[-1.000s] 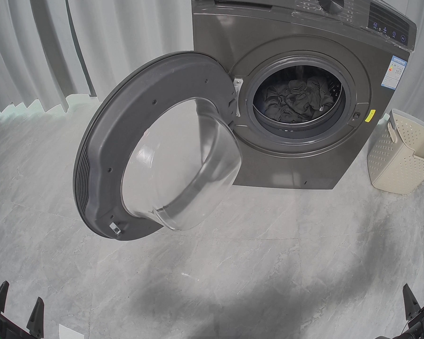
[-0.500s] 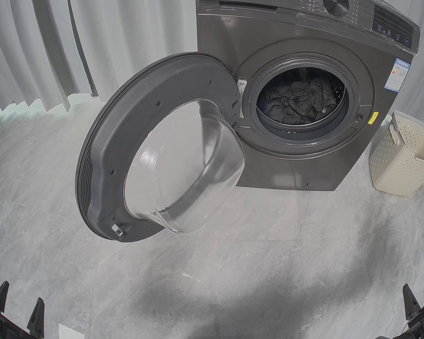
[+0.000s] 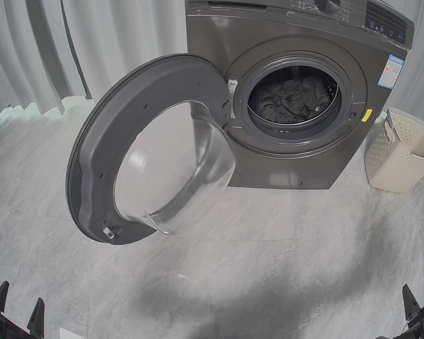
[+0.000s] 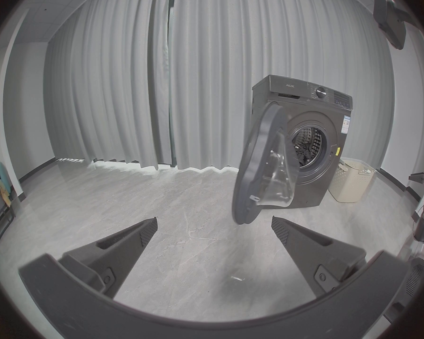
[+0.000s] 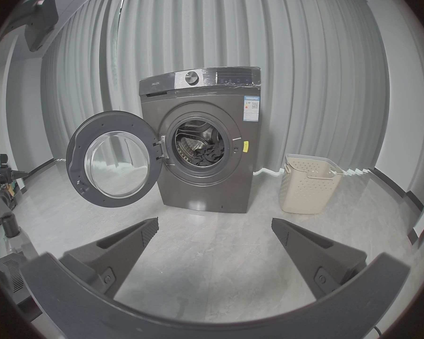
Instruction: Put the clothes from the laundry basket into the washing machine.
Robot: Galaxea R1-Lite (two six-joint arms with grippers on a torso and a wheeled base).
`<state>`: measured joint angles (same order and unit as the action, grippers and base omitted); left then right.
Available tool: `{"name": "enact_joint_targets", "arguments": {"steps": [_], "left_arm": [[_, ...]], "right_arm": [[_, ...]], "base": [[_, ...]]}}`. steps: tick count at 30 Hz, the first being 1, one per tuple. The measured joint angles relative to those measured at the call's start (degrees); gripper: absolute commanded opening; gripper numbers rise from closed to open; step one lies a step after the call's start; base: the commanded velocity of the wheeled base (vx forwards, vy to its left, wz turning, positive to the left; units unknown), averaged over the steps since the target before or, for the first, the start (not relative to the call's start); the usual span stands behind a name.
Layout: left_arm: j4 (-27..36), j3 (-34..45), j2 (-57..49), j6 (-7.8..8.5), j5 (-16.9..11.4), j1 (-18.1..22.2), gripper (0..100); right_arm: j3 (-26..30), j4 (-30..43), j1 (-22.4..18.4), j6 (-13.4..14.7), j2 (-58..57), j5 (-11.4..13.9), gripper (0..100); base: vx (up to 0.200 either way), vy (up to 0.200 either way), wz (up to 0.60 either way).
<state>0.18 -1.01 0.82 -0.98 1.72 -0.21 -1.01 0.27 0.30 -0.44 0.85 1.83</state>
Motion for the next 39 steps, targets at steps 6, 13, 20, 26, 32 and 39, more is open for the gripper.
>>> {"name": "enact_joint_targets", "arguments": {"steps": [6,13,20,26,32,39], "left_arm": [[-0.07,0.0,0.02,-0.35,-0.16,0.05,100],[-0.09,0.0,0.04,-0.39,-0.16,0.05,100],[-0.07,0.0,0.04,0.33,-0.2,0.05,100],[-0.13,0.0,0.06,1.76,-0.68,0.07,100],[-1.96,-1.99,0.11,1.77,-1.96,0.11,100],[-2.15,-9.98,5.41,0.82,-8.69,-1.24,100]], "right_arm": [[0.0,0.0,0.02,0.01,0.0,-0.02,100],[0.0,0.0,0.02,0.01,0.02,-0.02,100],[0.0,-0.02,0.0,0.01,0.02,-0.02,100],[0.0,0.0,0.0,0.01,0.02,0.0,100],[0.0,0.0,0.02,0.01,0.05,-0.02,100],[0.0,0.0,0.02,0.01,0.05,0.0,100]], "base": [[0.0,0.1,0.0],[0.0,0.2,0.0],[0.0,0.057,0.0],[0.0,0.0,0.0],[0.0,0.0,0.0],[0.0,0.0,0.0]]}}
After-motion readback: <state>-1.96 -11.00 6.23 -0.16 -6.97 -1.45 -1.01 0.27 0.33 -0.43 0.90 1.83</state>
